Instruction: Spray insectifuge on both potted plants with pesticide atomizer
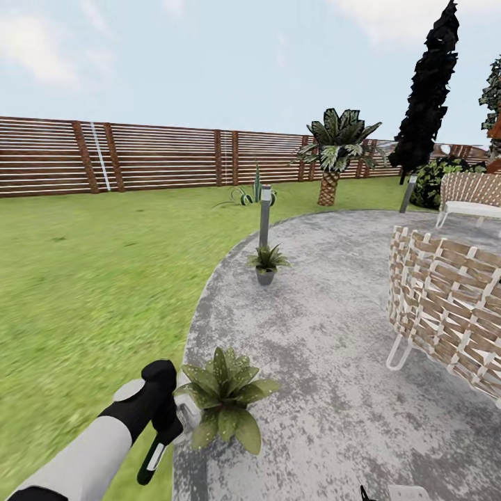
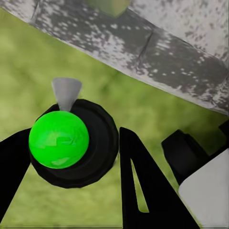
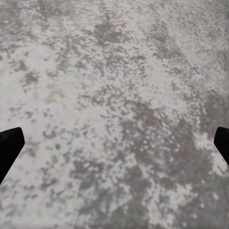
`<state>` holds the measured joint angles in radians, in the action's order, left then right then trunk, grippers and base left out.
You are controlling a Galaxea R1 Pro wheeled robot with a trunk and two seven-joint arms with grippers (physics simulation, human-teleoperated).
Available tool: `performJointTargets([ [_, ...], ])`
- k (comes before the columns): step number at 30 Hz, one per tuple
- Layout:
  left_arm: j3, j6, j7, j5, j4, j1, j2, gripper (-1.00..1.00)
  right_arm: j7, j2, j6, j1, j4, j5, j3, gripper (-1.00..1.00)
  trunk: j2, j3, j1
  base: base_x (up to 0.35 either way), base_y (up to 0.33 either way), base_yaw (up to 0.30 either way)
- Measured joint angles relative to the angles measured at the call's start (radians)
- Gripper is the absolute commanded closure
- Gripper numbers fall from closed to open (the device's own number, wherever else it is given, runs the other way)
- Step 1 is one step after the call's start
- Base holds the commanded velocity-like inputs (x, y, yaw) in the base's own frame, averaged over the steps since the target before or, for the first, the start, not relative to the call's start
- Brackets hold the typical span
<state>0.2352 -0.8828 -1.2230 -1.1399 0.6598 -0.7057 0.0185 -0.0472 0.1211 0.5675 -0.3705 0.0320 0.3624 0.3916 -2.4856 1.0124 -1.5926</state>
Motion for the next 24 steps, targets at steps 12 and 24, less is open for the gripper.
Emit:
performJointTargets([
  [12, 0.0, 0.016, 0.006, -0.001, -0.04, 0.071, 0.052, 1.0, 0.0, 0.0, 0.0, 0.0, 0.0, 0.0, 0.0, -1.0, 0.0, 0.0, 0.0, 0.0, 0.0, 0.0],
  [24, 0.012, 0.006, -0.001, 0.0, 0.031, 0.054, -0.016, 1.0, 0.0, 0.0, 0.0, 0.0, 0.0, 0.0, 0.001, -1.0, 0.0, 0.0, 0.0, 0.0, 0.0, 0.0],
])
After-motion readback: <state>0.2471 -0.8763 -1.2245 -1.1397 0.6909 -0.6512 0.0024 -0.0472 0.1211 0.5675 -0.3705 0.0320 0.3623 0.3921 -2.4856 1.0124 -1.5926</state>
